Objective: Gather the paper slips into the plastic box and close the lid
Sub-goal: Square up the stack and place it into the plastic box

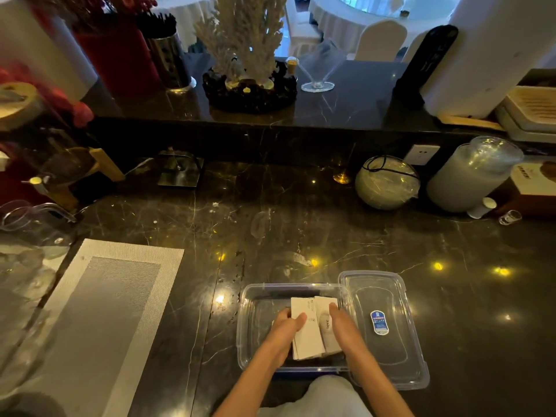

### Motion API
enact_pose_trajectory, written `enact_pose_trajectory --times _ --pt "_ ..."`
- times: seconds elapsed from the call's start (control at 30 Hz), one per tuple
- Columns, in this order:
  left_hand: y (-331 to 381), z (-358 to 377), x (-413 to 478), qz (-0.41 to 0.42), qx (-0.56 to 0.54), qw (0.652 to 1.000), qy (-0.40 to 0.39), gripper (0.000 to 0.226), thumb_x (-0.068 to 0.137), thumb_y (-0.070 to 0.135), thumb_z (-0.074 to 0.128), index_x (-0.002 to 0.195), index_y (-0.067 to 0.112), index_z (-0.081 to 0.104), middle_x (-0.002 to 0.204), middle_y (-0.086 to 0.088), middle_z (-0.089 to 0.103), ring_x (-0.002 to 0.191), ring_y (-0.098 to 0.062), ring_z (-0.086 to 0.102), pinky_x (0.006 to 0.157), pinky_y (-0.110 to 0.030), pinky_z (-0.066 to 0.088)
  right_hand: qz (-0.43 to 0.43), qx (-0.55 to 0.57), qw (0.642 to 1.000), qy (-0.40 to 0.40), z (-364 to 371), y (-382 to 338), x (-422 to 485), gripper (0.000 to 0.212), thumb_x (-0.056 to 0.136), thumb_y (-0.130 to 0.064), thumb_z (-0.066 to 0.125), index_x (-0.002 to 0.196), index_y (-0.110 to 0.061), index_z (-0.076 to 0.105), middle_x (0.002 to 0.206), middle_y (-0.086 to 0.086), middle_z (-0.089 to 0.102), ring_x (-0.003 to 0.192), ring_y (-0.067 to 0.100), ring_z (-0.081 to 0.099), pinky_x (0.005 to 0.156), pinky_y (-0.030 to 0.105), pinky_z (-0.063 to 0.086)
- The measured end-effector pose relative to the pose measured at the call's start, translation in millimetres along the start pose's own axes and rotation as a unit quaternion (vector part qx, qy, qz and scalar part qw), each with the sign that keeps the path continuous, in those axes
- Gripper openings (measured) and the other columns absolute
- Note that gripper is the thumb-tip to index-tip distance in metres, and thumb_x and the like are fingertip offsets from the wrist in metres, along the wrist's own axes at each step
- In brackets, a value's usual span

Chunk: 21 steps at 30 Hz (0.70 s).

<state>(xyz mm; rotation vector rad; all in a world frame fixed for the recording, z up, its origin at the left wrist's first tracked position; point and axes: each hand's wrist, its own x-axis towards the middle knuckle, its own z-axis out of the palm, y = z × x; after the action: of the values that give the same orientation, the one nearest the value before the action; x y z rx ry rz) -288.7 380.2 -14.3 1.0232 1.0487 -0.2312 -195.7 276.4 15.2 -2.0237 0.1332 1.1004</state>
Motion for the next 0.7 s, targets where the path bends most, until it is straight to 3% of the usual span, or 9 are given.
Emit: enact_pose_trajectory --times 0.17,0.23,0.3,0.4,0.5,0.57,0.6,0.67,0.7 --pt "-4.4 -27.4 2.3 0.035 0.035 0.996 0.067 0.040 0.100 0.027 0.054 0.137 0.021 0.044 0.112 0.004 0.062 0.095 -0.012 0.062 0.066 -0.026 0.051 -0.116 -0.074 0.988 0.073 9.0 2.5 -22.5 0.042 0.102 -0.031 0.040 0.142 -0.017 0.043 0.145 0.007 0.049 0.132 0.024 0.046 0.105 0.036 0.038" --pt "-7.0 -36.6 1.6 0.045 0.036 0.993 0.101 0.040 0.100 0.026 0.053 0.139 0.021 0.043 0.124 -0.003 0.062 0.103 -0.019 0.062 0.077 -0.033 0.055 -0.138 -0.075 0.987 0.043 22.6 -1.2 -29.4 0.042 0.102 -0.032 0.039 0.142 -0.019 0.044 0.145 0.005 0.049 0.131 0.021 0.047 0.103 0.032 0.038" --pt "-9.5 -42.0 1.9 0.053 0.026 0.992 0.115 0.040 0.101 0.024 0.052 0.140 0.018 0.045 0.129 -0.008 0.062 0.111 -0.025 0.062 0.093 -0.043 0.055 -0.117 -0.085 0.989 -0.031 41.7 -5.2 -29.7 0.042 0.103 -0.035 0.036 0.140 -0.019 0.045 0.142 0.005 0.051 0.118 0.016 0.054 0.098 0.030 0.041" --pt "-10.2 -40.9 1.7 0.073 0.015 0.991 0.109 0.034 0.100 0.021 0.052 0.135 0.020 0.051 0.122 -0.006 0.066 0.108 -0.022 0.065 0.092 -0.041 0.056 -0.065 -0.072 0.989 -0.110 62.8 -9.5 -23.8 0.039 0.103 -0.037 0.033 0.136 -0.020 0.046 0.131 0.003 0.055 0.100 0.009 0.050 0.086 0.025 0.040" --pt "-11.7 -30.9 1.3 0.105 0.032 0.989 0.104 0.028 0.101 0.017 0.050 0.127 0.024 0.054 0.116 0.002 0.066 0.111 -0.016 0.063 0.087 -0.027 0.053 -0.045 -0.043 0.995 -0.079 71.2 -10.0 -19.1 0.031 0.103 -0.030 0.035 0.125 -0.018 0.053 0.125 0.004 0.058 0.095 0.008 0.053 0.083 0.018 0.042" --pt "-14.3 -22.0 2.6 0.110 0.053 0.985 0.118 0.027 0.101 0.017 0.048 0.126 0.022 0.055 0.120 0.000 0.063 0.114 -0.018 0.060 0.091 -0.028 0.051 -0.024 -0.018 0.998 -0.049 87.3 -1.4 -16.9 0.025 0.101 -0.021 0.040 0.117 -0.008 0.053 0.123 0.013 0.060 0.093 0.010 0.058 0.076 0.015 0.047" --pt "-15.1 -18.2 4.3 0.106 0.068 0.983 0.131 0.026 0.101 0.020 0.048 0.126 0.022 0.055 0.126 -0.004 0.059 0.117 -0.020 0.058 0.096 -0.033 0.051 0.017 -0.001 0.998 -0.055 94.1 -3.1 -24.6 0.024 0.100 -0.014 0.042 0.120 -0.003 0.049 0.127 0.019 0.057 0.102 0.016 0.059 0.085 0.019 0.049" --pt "-16.7 -13.4 7.6 0.091 0.113 0.977 0.158 0.030 0.101 0.027 0.049 0.129 0.021 0.054 0.136 -0.009 0.048 0.124 -0.023 0.051 0.105 -0.039 0.046 -0.040 -0.205 0.977 -0.046 91.2 6.3 -20.7 0.029 0.098 -0.001 0.042 0.126 0.007 0.041 0.133 0.023 0.050 0.123 0.027 0.051 0.105 0.030 0.038" --pt "-16.9 -12.5 8.6 0.086 0.143 0.971 0.171 0.032 0.100 0.029 0.049 0.131 0.021 0.054 0.139 -0.009 0.043 0.127 -0.024 0.046 0.107 -0.038 0.043 -0.022 -0.132 0.991 -0.017 95.1 3.8 -18.0 0.029 0.099 -0.003 0.041 0.127 0.005 0.044 0.133 0.022 0.051 0.125 0.027 0.050 0.108 0.032 0.037"
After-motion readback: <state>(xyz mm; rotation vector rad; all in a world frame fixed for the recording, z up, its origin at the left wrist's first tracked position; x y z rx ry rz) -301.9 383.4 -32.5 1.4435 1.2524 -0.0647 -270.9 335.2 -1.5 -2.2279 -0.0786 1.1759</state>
